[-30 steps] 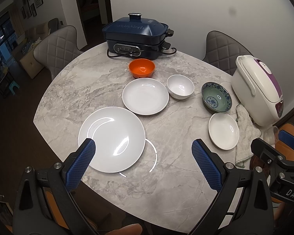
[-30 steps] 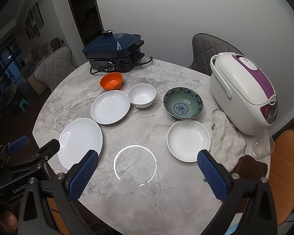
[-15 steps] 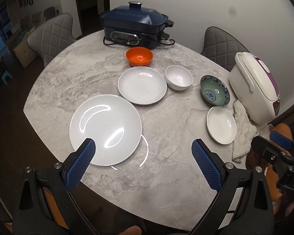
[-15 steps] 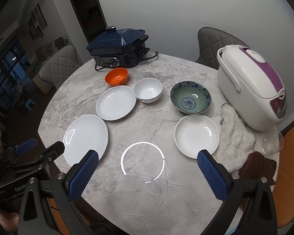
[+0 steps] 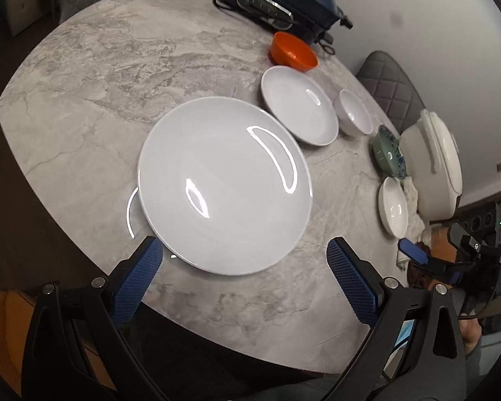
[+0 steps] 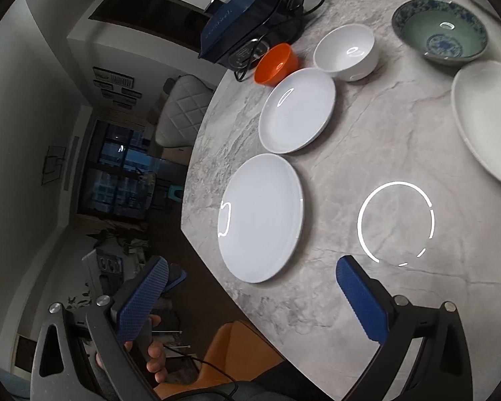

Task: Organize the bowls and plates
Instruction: 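Move both tools to the large white plate and close them on its rim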

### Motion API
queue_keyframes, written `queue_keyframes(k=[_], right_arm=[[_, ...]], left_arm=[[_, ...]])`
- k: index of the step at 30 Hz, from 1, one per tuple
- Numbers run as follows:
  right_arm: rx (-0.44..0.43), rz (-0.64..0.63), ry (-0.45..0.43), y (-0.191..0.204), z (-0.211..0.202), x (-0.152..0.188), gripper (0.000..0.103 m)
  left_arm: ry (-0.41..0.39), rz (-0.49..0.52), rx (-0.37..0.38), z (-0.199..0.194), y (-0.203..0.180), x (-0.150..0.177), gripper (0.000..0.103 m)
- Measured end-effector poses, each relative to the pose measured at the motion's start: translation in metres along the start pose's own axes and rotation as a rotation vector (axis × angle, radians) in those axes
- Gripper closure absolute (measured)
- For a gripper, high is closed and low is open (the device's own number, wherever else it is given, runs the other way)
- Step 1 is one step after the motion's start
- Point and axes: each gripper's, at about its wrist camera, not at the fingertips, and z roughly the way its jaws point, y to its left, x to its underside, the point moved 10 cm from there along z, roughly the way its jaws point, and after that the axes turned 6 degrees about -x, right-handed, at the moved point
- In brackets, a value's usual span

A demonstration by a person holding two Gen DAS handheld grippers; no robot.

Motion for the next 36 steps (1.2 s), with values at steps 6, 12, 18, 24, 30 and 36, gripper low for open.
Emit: queue_keyframes(k=[6, 12, 18, 24, 30, 36], right_arm=[[0.014, 0.076, -0.007, -0.017, 0.055, -0.014, 0.011], [0.009, 0.168, -0.017, -0.047, 0.088, -0.016, 0.022], [-0.014, 0.235, -0.054, -0.073, 0.097, -0.009, 0.046], [-0.010, 0.234, 0.017, -0.082, 0.116, -0.003, 0.046], [-0.017, 0.265, 0.025, -0.092, 0.119, -0.007, 0.051], [-0.071, 0.280, 0.042, -0.092, 0.121, -0.006, 0.052]], left_arm=[[0.108, 0.056, -0.022, 0.046, 0.063, -0.078, 0.005], [0.201, 0.255, 0.100, 0.079, 0.067, -0.105, 0.009], [0.312, 0.312, 0.151, 0.104, 0.071, -0.103, 0.039], [0.301, 0.329, 0.187, 0.112, 0.063, -0.118, 0.040], [0.323, 0.340, 0.201, 0.114, 0.056, -0.125, 0.040], [0.364, 0.364, 0.248, 0.112, 0.055, -0.125, 0.041]])
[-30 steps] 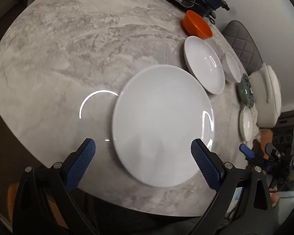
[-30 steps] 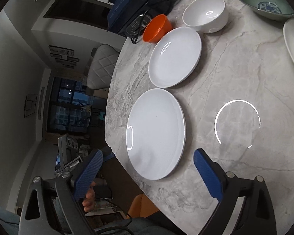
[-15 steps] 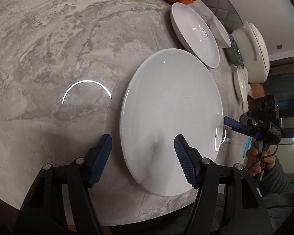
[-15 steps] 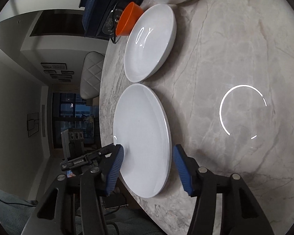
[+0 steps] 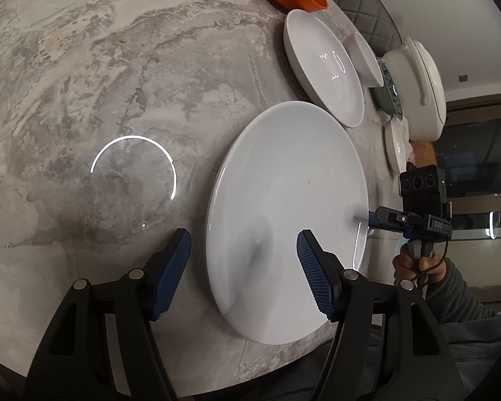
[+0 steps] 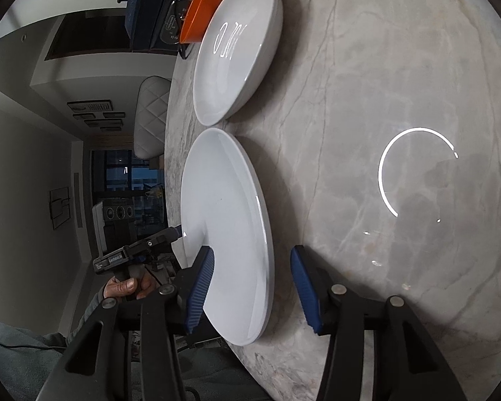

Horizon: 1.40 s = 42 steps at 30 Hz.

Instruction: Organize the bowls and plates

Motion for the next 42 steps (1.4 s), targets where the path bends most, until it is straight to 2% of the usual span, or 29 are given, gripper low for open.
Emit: queue_keyframes(k=[3, 5, 7, 8, 14, 31, 36, 42], right_arm=[[-0.016, 0.004, 0.005, -0.004, -0.005, 0.003, 0.056], [-0.018, 0.012, 0.007, -0.007, -0.006, 0.004, 0.065], [-0.018, 0.036, 0.007, -0.014, -0.007, 0.003, 0.085], [-0.011, 0.054, 0.008, -0.018, -0.006, 0.003, 0.090], [-0.018, 0.081, 0.023, -0.021, -0.007, 0.005, 0.096], [0.045, 0.071, -0.017, -0.015, -0.006, 0.005, 0.093], [0.075, 0.063, -0.067, -0.007, -0.020, 0.006, 0.093], [0.111, 0.033, -0.161, 0.011, -0.071, 0.021, 0.092]], left_arm=[[0.041, 0.002, 0.020, 0.001, 0.001, 0.005, 0.059], [0.047, -0.006, 0.012, 0.004, 0.006, 0.005, 0.082], [0.051, -0.019, 0.020, 0.005, 0.010, 0.004, 0.090], [0.055, -0.027, 0.035, 0.004, 0.009, 0.004, 0.090], [0.086, 0.020, 0.037, 0.008, -0.002, 0.004, 0.090], [0.086, 0.068, 0.031, 0.024, -0.020, 0.006, 0.091], [0.081, 0.110, 0.060, 0.023, -0.050, 0.008, 0.091], [0.070, 0.190, 0.110, 0.020, -0.116, 0.006, 0.091]])
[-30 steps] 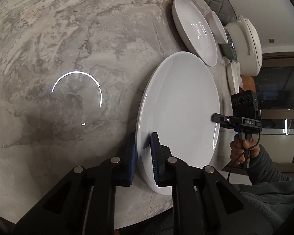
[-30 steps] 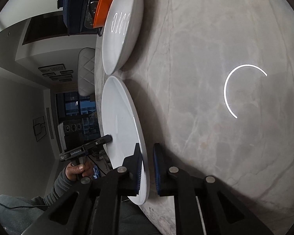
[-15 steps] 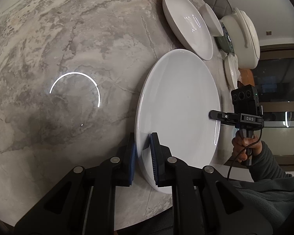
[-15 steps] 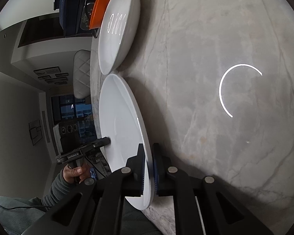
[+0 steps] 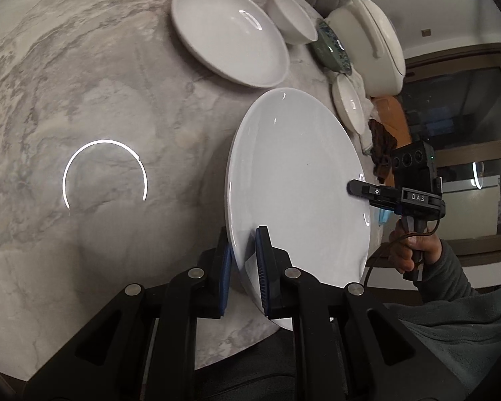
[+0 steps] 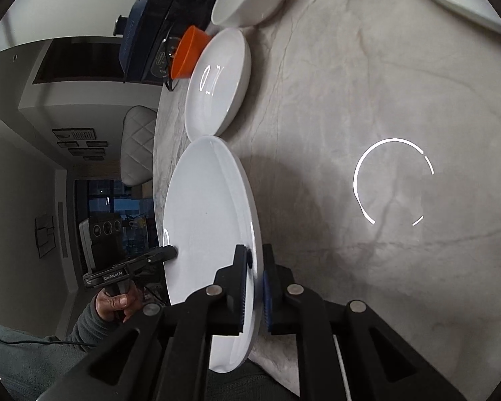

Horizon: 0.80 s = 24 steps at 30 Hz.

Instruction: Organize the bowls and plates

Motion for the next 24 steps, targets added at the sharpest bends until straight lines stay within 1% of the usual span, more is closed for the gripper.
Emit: queue_keyframes(k=[3, 6, 9, 11, 13, 15, 18, 21, 24], right_arm=[[0.017, -0.001, -0.055, 0.000, -0.034, 0.006, 0.092], [0.021, 0.003, -0.100, -0.005, -0.065, 0.009, 0.091], [0.015, 0.002, -0.130, -0.015, -0.087, 0.008, 0.091], [0.017, 0.008, -0.127, -0.030, -0.093, 0.003, 0.091], [0.014, 0.010, -0.124, -0.044, -0.096, -0.004, 0.091], [0.012, 0.017, -0.112, -0.059, -0.096, -0.008, 0.091], [0.022, 0.017, -0.075, -0.075, -0.085, -0.014, 0.091], [0.030, 0.006, -0.040, -0.084, -0.076, -0.022, 0.091], [0.039, -0.013, -0.023, -0.086, -0.070, -0.029, 0.090]], left_arm=[[-0.006, 0.043, 0.025, 0.007, -0.038, -0.011, 0.091], [-0.016, 0.092, 0.019, 0.018, -0.071, -0.026, 0.091], [-0.023, 0.094, 0.002, 0.038, -0.096, -0.039, 0.091], [-0.030, 0.095, -0.009, 0.050, -0.104, -0.041, 0.091], [-0.029, 0.086, -0.027, 0.066, -0.107, -0.046, 0.091], [-0.015, 0.064, -0.060, 0.083, -0.098, -0.041, 0.091], [-0.007, 0.017, -0.085, 0.103, -0.082, -0.043, 0.091], [-0.011, -0.019, -0.102, 0.113, -0.073, -0.046, 0.090], [-0.007, -0.027, -0.116, 0.118, -0.068, -0.047, 0.090]])
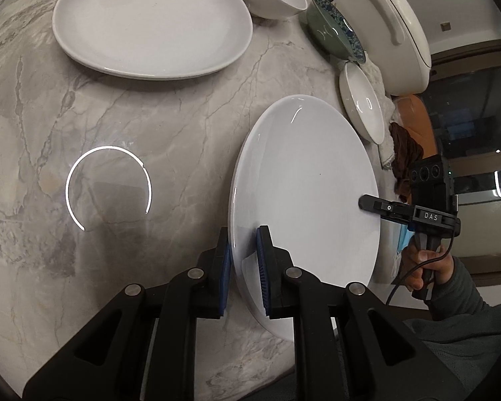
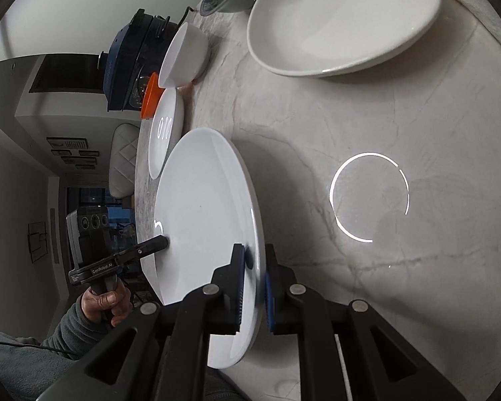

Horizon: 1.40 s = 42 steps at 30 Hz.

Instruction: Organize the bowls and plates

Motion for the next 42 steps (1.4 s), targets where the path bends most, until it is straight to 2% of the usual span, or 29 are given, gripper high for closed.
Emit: queue_keyframes(k=[4, 11, 18, 20, 21, 22, 23, 24, 25, 26, 28, 29, 31, 34, 38, 42], right_arm=[[0.043, -0.026, 0.036, -0.005, 0.007, 0.001, 0.089], [0.082, -0.052, 0.015, 0.000, 0.009, 0.001, 0.087], [0.140, -0.113, -0.042, 0.003, 0.009, 0.006, 0.082], [0.152, -0.118, -0.061, 0.002, 0.007, 0.006, 0.082], [0.161, -0.121, -0.072, 0.002, 0.006, 0.008, 0.078], [0.165, -0.122, -0.086, 0.003, 0.003, 0.008, 0.065], [0.161, -0.122, -0.109, 0.004, -0.002, 0.009, 0.056], [0.158, -0.122, -0.138, 0.005, -0.008, 0.010, 0.034], [0.155, -0.119, -0.175, 0.006, -0.016, 0.011, 0.019], [0.147, -0.110, -0.217, 0.005, -0.025, 0.013, 0.016], [0.117, -0.044, -0.279, -0.004, -0.041, 0.021, 0.016], [0.097, -0.001, -0.304, -0.009, -0.048, 0.026, 0.016], [0.049, 0.080, -0.355, -0.019, -0.059, 0.036, 0.016], [-0.008, 0.182, -0.402, -0.030, -0.068, 0.050, 0.017], [0.025, 0.185, -0.393, -0.023, -0.065, 0.055, 0.017], [0.046, 0.153, -0.386, -0.005, -0.059, 0.048, 0.017]], left_arm=[[0.018, -0.004, -0.012, 0.008, 0.007, 0.005, 0.089], [0.035, 0.027, -0.009, 0.018, 0.006, 0.007, 0.088], [-0.010, 0.011, -0.010, 0.014, 0.015, -0.003, 0.086], [-0.023, 0.012, -0.019, 0.011, 0.018, -0.005, 0.081], [-0.031, 0.014, -0.021, 0.008, 0.017, -0.004, 0.079], [-0.045, 0.016, -0.019, 0.004, 0.018, -0.003, 0.073], [-0.066, 0.015, -0.010, -0.001, 0.017, -0.003, 0.060], [-0.089, 0.010, 0.003, -0.007, 0.017, -0.002, 0.050], [-0.115, -0.002, 0.017, -0.013, 0.017, -0.002, 0.032], [-0.140, -0.020, 0.035, -0.018, 0.017, -0.002, 0.024], [-0.170, -0.072, 0.086, -0.025, 0.020, 0.000, 0.023], [-0.171, -0.102, 0.102, -0.025, 0.024, 0.001, 0.018], [-0.173, -0.152, 0.121, -0.026, 0.031, 0.002, 0.015], [-0.214, -0.187, 0.124, -0.037, 0.042, -0.005, 0.015], [-0.305, -0.219, 0.116, -0.057, 0.062, -0.017, 0.015], [-0.324, -0.249, 0.110, -0.068, 0.073, -0.028, 0.015]])
